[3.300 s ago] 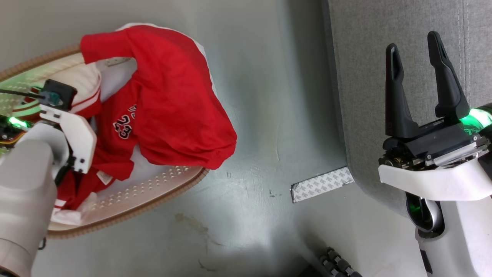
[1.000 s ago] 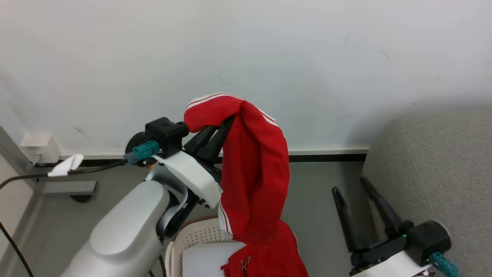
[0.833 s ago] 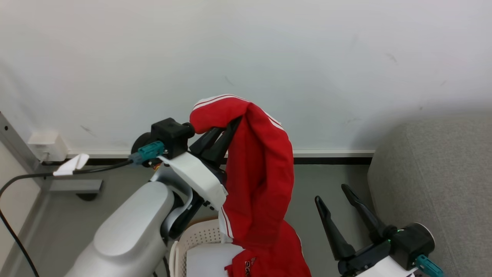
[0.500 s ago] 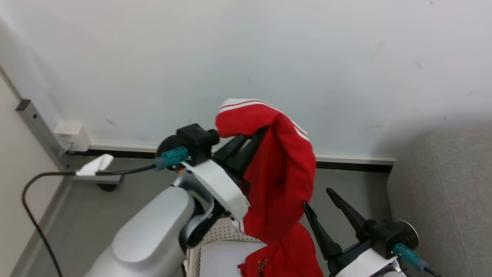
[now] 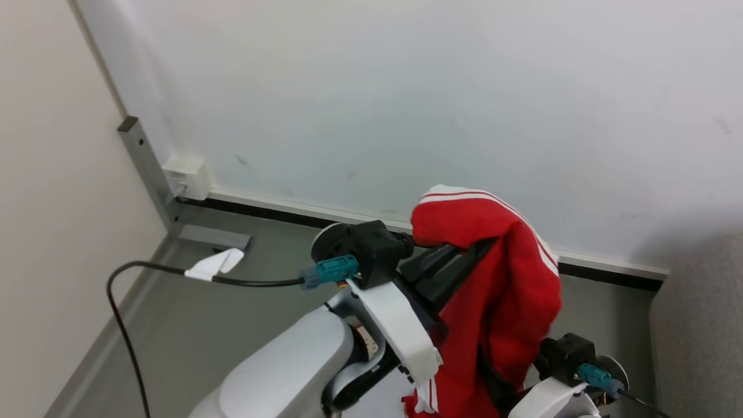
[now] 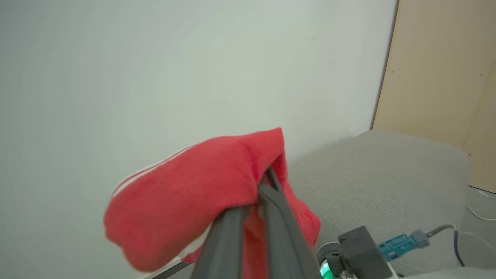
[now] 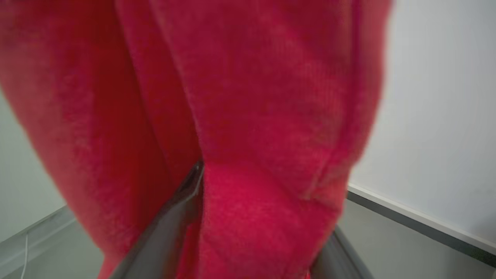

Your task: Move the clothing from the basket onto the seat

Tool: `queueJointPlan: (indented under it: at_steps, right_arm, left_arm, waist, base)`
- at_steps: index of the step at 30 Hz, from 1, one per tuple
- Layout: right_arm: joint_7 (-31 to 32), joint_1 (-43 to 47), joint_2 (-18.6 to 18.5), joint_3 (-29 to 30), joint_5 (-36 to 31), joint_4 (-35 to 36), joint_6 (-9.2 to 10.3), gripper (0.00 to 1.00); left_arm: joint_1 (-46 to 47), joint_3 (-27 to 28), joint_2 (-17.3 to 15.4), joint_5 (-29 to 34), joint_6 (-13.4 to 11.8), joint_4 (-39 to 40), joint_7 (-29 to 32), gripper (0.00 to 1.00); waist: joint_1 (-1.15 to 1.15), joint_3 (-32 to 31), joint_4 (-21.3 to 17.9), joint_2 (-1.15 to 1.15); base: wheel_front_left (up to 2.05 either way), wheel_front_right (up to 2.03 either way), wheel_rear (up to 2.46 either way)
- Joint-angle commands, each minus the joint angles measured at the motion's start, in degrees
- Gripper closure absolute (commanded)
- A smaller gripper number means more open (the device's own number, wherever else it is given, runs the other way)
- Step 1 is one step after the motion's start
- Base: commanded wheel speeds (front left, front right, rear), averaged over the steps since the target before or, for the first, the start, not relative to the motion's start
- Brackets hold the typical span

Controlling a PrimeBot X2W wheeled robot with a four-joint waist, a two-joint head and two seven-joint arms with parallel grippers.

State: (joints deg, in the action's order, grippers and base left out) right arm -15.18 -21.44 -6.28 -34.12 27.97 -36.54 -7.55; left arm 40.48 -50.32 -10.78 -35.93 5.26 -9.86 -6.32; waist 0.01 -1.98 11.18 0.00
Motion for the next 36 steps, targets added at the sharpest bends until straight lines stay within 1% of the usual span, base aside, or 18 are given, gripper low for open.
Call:
queueJointPlan:
  at_steps: [1,3,4,5,6,7,10,16,21,25,28,31,32,33,34,36]
  right_arm:
    - [0.04,-0.94,-0.01,-1.01,1.36,-1.31,0.12,0.0]
    - [0.05,-1.04,0.0,-2.22,2.51,-2.53,0.12,0.0]
    - [0.04,-1.26,0.02,-2.73,3.05,-2.96,0.12,0.5]
    - [0.04,-1.26,0.02,-2.73,3.05,-2.96,0.12,0.5]
    - [0.05,-1.58,-0.12,-3.07,3.53,-3.23,0.12,0.8]
    - [0.04,-1.87,-0.25,-3.38,3.96,-3.34,0.12,1.0]
    - [0.04,-2.01,-0.56,-3.69,4.98,-3.1,0.12,1.0]
    - [0.04,-1.42,-1.13,-1.5,4.48,-0.54,0.12,1.0]
    - [0.04,-0.62,-1.27,2.71,3.81,2.45,0.12,1.0]
    - [0.04,-0.23,-1.84,7.66,2.15,4.91,0.12,1.0]
    - [0.04,0.6,-1.92,11.27,0.68,7.5,0.12,1.0]
    - [0.04,1.13,-2.17,13.53,-0.77,10.17,0.12,1.0]
    - [0.04,1.28,-2.09,13.84,-1.1,10.96,0.12,1.0]
    - [0.04,1.48,-2.19,14.35,-1.45,11.61,0.12,1.0]
    - [0.05,1.64,-2.23,14.61,-1.64,12.08,0.12,1.0]
    - [0.04,1.71,-2.31,15.22,-1.65,12.87,0.12,1.0]
  left_arm:
    - [-0.64,-0.34,0.08,-0.26,0.08,1.23,0.45,1.0]
    - [-0.82,-0.72,-0.01,-0.42,0.13,2.17,0.67,1.0]
    - [-0.87,-0.77,-0.17,-0.46,0.11,2.52,0.82,1.0]
    - [-0.87,-0.77,-0.17,-0.46,0.11,2.52,0.82,1.0]
    - [-0.9,-0.83,-0.28,-0.45,-0.01,2.8,0.92,1.0]
    - [-0.95,-0.78,-0.51,-0.43,-0.24,3.0,0.95,1.0]
    - [-1.18,-0.52,-1.03,-0.63,-0.59,3.24,1.04,1.0]
    - [-1.48,0.02,-2.02,-0.85,-1.15,2.46,0.78,1.0]
    - [-2.9,0.47,-3.12,-1.31,-2.21,0.99,0.73,1.0]
    - [-4.98,0.23,-4.06,-1.67,-3.03,-0.02,0.48,1.0]
    - [-6.41,0.0,-4.4,-1.95,-3.29,-0.43,-0.07,1.0]
    - [-7.58,-0.56,-4.39,-2.25,-3.4,-0.72,-0.34,1.0]
    - [-7.87,-0.63,-4.37,-2.25,-3.41,-0.72,-0.54,0.72]
    - [-8.08,-0.88,-4.23,-2.25,-3.3,-0.74,-0.56,0.12]
    - [-8.33,-1.04,-4.18,-2.26,-3.29,-0.85,-0.65,0.0]
    - [-8.76,-1.21,-4.12,-2.27,-3.57,-0.99,-0.9,0.0]
  waist:
    - [-0.01,-0.1,1.65,0.0]
    - [-0.01,-0.12,2.41,0.0]
    - [-0.01,-0.12,2.67,0.0]
    - [-0.01,-0.12,2.67,0.0]
    - [-0.01,-0.1,2.95,0.0]
    - [-0.01,-0.09,3.12,0.0]
    - [-0.01,-0.04,3.38,0.0]
    - [-0.01,-0.03,2.63,0.0]
    - [-0.01,0.02,0.98,0.0]
    - [-0.01,0.26,-0.7,0.0]
    - [-0.01,0.51,-2.02,0.0]
    - [-0.01,0.73,-3.63,0.0]
    - [-0.01,0.79,-4.32,0.0]
    - [-0.01,0.81,-4.88,0.0]
    - [-0.01,0.78,-5.58,0.0]
    - [-0.01,0.75,-7.1,0.0]
  base:
    - [0.0,0.0,0.0]
    - [0.0,0.0,0.0]
    - [0.0,0.0,0.0]
    - [0.0,0.0,0.0]
    - [0.0,0.0,0.0]
    - [0.0,0.0,0.0]
    - [0.0,0.0,0.0]
    - [0.0,0.0,0.0]
    - [0.0,0.0,0.0]
    - [0.0,0.0,0.0]
    - [0.0,0.0,0.0]
    - [0.0,0.0,0.0]
    - [0.0,0.0,0.0]
    - [0.0,0.0,0.0]
    - [0.0,0.0,0.0]
    - [0.0,0.0,0.0]
